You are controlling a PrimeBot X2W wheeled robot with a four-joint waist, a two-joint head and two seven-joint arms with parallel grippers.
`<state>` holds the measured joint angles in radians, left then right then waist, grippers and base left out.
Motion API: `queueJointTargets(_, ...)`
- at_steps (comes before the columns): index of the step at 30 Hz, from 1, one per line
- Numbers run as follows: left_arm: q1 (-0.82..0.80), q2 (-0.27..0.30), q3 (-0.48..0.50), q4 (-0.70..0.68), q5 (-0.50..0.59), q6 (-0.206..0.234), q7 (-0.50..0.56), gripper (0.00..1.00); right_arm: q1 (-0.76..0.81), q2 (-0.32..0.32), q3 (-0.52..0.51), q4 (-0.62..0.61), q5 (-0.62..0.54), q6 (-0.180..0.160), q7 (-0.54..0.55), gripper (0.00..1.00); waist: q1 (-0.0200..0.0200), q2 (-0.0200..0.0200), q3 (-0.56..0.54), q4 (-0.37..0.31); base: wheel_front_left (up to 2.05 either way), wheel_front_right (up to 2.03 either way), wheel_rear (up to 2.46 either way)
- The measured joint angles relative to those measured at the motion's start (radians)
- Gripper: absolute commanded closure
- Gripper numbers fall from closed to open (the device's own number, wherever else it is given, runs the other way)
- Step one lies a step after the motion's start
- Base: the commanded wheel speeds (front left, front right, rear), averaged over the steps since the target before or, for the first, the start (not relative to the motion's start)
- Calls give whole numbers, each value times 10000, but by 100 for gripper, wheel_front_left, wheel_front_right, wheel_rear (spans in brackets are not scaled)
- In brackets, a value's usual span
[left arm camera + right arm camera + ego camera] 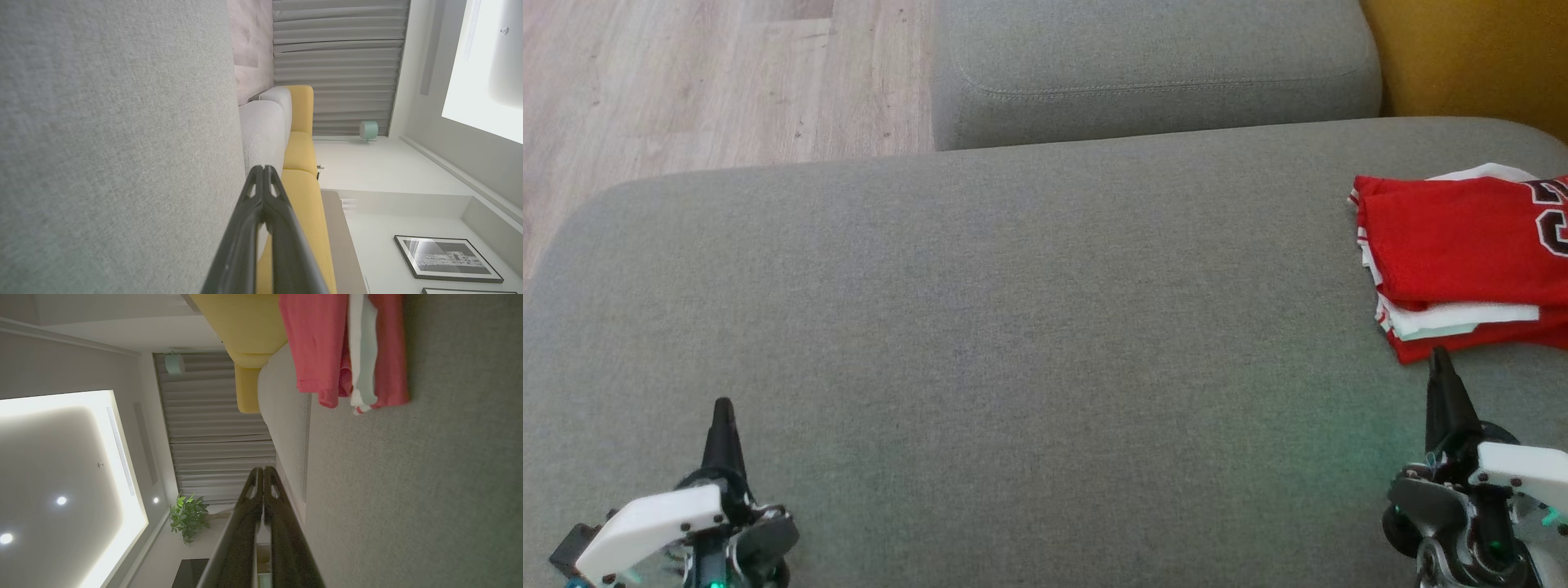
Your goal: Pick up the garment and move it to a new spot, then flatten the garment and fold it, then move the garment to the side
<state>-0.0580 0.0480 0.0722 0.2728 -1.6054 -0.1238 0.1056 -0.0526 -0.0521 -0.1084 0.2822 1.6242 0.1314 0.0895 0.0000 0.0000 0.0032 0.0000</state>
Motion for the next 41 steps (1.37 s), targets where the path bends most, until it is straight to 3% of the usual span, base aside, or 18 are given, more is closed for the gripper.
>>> queueJointTargets(41,0,-13,17,0,2,0,2,100,0,8,-92,0,-4,0,36,100,0,0,-1,0,0,0,0)
